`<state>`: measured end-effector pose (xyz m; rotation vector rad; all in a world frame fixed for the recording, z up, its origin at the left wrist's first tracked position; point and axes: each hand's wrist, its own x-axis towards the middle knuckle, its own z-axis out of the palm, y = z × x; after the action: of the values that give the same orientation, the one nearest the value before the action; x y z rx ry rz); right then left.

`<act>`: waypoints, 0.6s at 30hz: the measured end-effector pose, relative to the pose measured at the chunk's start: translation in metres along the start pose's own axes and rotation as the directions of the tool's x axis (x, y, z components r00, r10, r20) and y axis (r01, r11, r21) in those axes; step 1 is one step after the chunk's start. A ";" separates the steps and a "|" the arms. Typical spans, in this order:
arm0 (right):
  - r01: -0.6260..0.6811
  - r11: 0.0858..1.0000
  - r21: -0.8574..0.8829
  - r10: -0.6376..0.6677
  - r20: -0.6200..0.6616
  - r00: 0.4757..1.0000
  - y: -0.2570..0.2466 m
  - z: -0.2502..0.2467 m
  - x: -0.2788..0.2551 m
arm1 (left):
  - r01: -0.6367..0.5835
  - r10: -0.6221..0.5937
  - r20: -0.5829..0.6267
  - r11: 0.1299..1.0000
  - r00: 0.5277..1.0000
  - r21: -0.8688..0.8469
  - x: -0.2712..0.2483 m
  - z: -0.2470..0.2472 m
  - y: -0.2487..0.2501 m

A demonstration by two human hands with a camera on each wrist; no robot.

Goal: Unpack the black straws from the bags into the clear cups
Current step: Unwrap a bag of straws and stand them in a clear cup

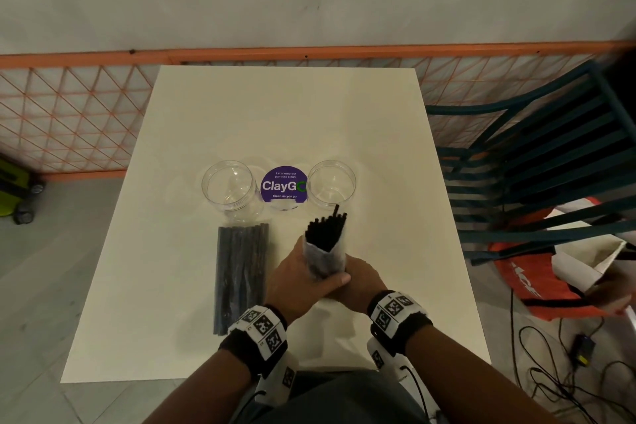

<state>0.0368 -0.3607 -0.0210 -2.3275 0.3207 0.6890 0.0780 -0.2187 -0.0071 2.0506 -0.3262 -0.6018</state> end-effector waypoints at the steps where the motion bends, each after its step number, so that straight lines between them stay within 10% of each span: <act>1: 0.024 0.999 -0.024 -0.023 0.005 1.000 -0.008 -0.003 -0.004 | 0.051 -0.050 0.012 0.998 0.999 -0.047 0.003 -0.001 -0.002; 8: 0.196 0.972 0.132 -0.200 0.020 0.980 -0.028 -0.043 -0.035 | 0.145 -0.126 0.073 0.832 0.989 -0.535 0.017 -0.046 0.029; 11: 0.302 0.946 -0.121 -0.322 -0.200 0.925 -0.025 -0.070 -0.045 | 0.209 -0.170 0.123 0.731 0.978 -0.650 0.022 -0.061 0.046; 15: 0.384 0.556 -0.737 -0.777 -0.297 0.555 -0.028 -0.090 -0.036 | 0.193 -0.054 0.214 0.678 0.975 -0.709 0.022 -0.083 0.066; 18: 0.475 0.278 -0.835 -0.933 -0.117 0.340 -0.044 -0.095 -0.017 | 0.194 -0.200 0.019 0.916 0.980 -0.350 0.044 -0.072 0.083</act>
<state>0.0774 -0.3911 0.0722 -2.8721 -1.0172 -0.6434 0.1546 -0.2299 0.0822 1.7509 0.0033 -0.7095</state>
